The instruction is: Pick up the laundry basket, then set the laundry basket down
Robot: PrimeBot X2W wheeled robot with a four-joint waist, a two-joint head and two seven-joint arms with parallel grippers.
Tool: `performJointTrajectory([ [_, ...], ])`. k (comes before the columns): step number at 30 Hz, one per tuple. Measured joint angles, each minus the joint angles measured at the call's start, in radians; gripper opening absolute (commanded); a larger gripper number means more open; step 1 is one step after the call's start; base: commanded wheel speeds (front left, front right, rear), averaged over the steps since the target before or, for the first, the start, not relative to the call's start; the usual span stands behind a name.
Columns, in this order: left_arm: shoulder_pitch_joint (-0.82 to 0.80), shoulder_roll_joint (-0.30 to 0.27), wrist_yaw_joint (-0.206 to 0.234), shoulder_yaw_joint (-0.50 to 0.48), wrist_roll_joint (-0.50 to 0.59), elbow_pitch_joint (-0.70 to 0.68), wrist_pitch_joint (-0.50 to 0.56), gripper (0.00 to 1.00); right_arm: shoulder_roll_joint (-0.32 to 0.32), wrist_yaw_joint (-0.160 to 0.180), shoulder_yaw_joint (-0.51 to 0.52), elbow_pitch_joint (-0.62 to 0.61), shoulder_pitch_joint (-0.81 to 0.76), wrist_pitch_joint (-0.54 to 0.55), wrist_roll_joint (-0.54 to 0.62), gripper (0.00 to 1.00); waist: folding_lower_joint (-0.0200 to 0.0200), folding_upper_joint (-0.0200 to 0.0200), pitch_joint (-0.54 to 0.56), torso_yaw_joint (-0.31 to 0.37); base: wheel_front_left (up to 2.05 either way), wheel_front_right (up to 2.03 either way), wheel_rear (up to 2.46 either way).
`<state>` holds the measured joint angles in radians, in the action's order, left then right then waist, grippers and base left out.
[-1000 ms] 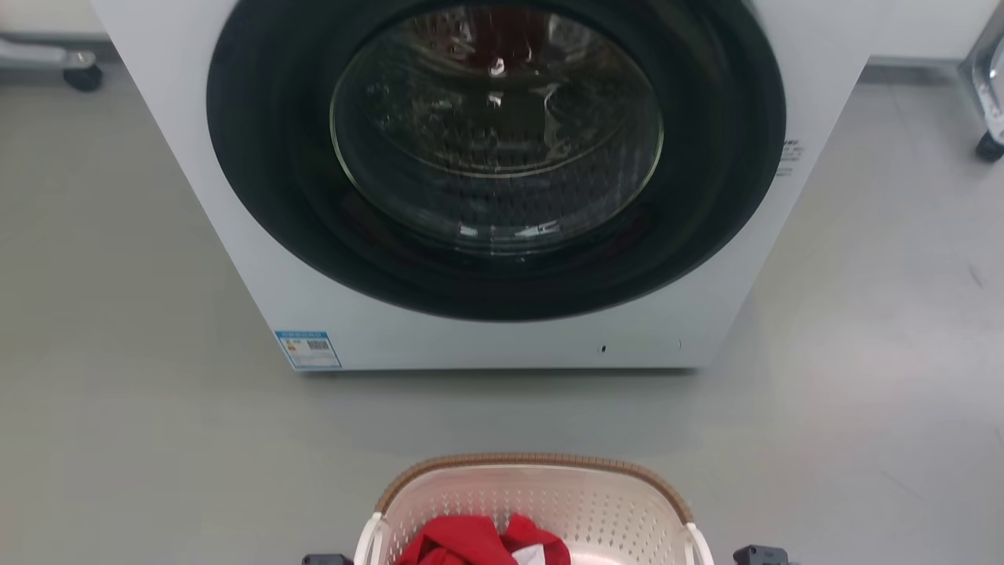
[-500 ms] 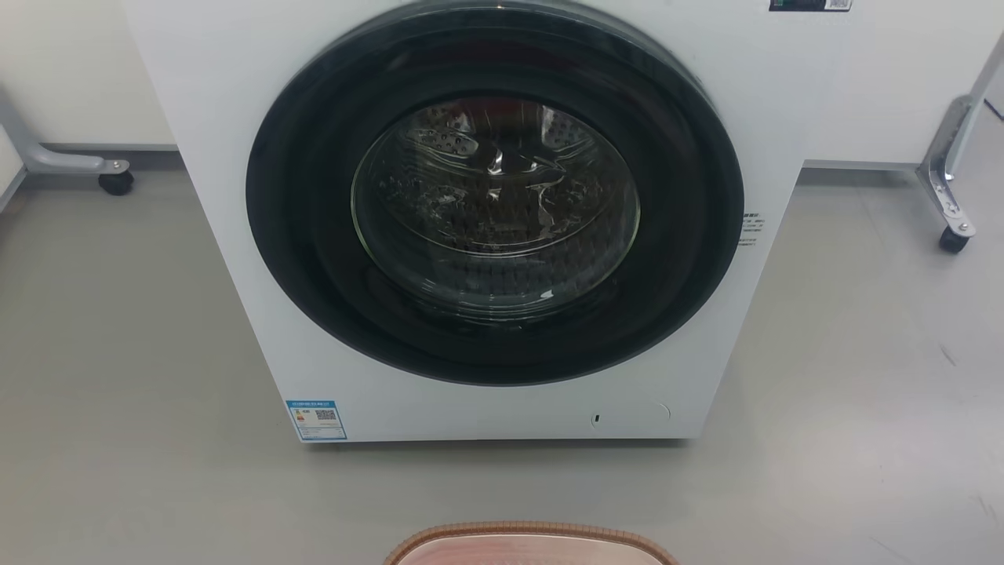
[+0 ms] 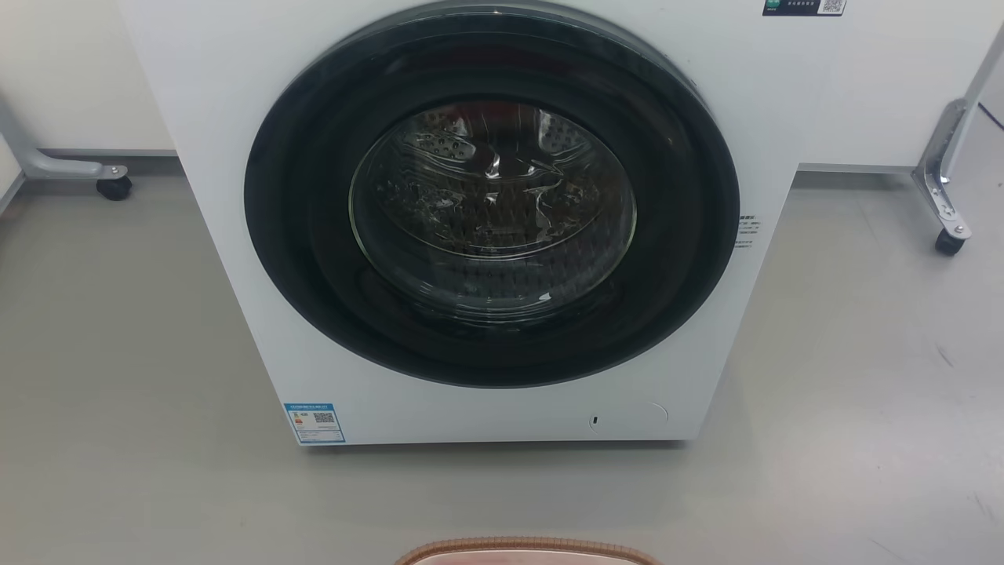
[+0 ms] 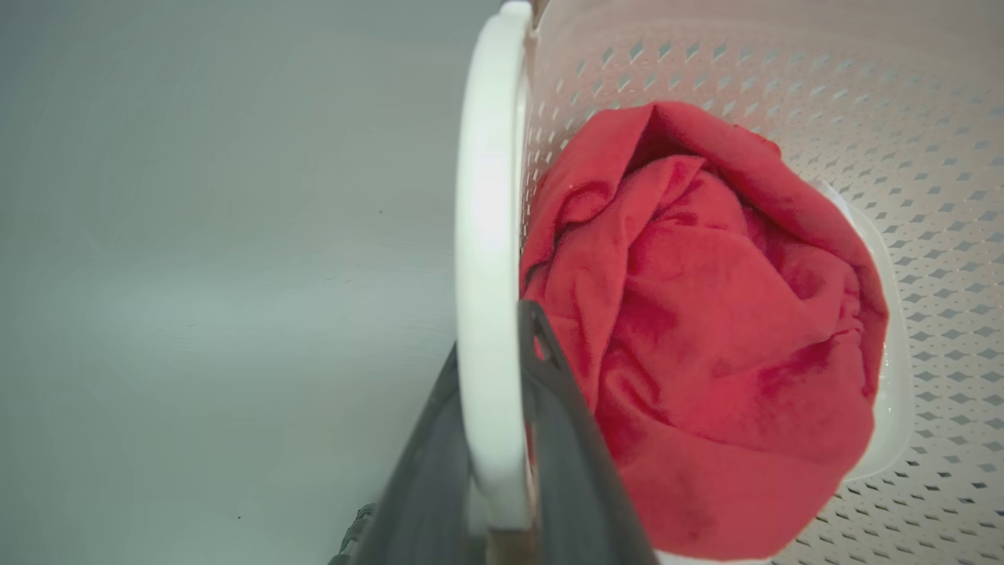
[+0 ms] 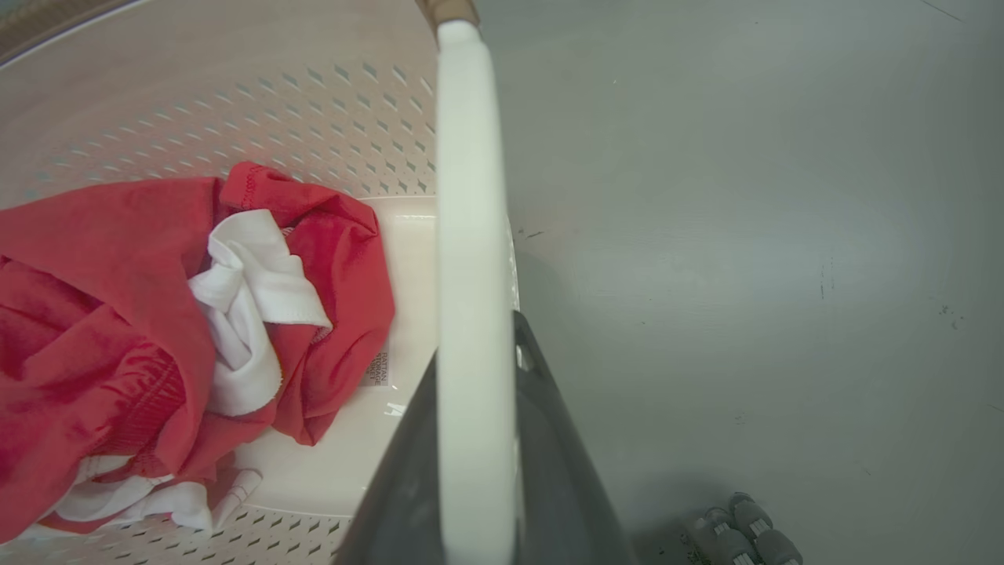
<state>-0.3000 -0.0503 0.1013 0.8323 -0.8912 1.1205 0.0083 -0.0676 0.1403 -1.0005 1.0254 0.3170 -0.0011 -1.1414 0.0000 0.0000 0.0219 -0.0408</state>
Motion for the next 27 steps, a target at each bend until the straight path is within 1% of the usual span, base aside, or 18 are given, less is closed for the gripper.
performJointTrajectory([
  [5,0.000,-0.001,0.004,0.009,-0.023,0.000,0.005,0.00,0.000,0.000,-0.012,0.000,0.000,0.000,-0.014,0.00,0.0000,0.0000,-0.002,0.002,0.00,0.00,0.00],
  [27,-0.001,-0.003,0.010,0.030,-0.042,0.002,0.007,0.00,-0.001,0.000,-0.061,0.009,0.007,-0.018,-0.069,0.00,0.0000,0.0000,-0.012,0.007,0.00,0.00,0.00],
])
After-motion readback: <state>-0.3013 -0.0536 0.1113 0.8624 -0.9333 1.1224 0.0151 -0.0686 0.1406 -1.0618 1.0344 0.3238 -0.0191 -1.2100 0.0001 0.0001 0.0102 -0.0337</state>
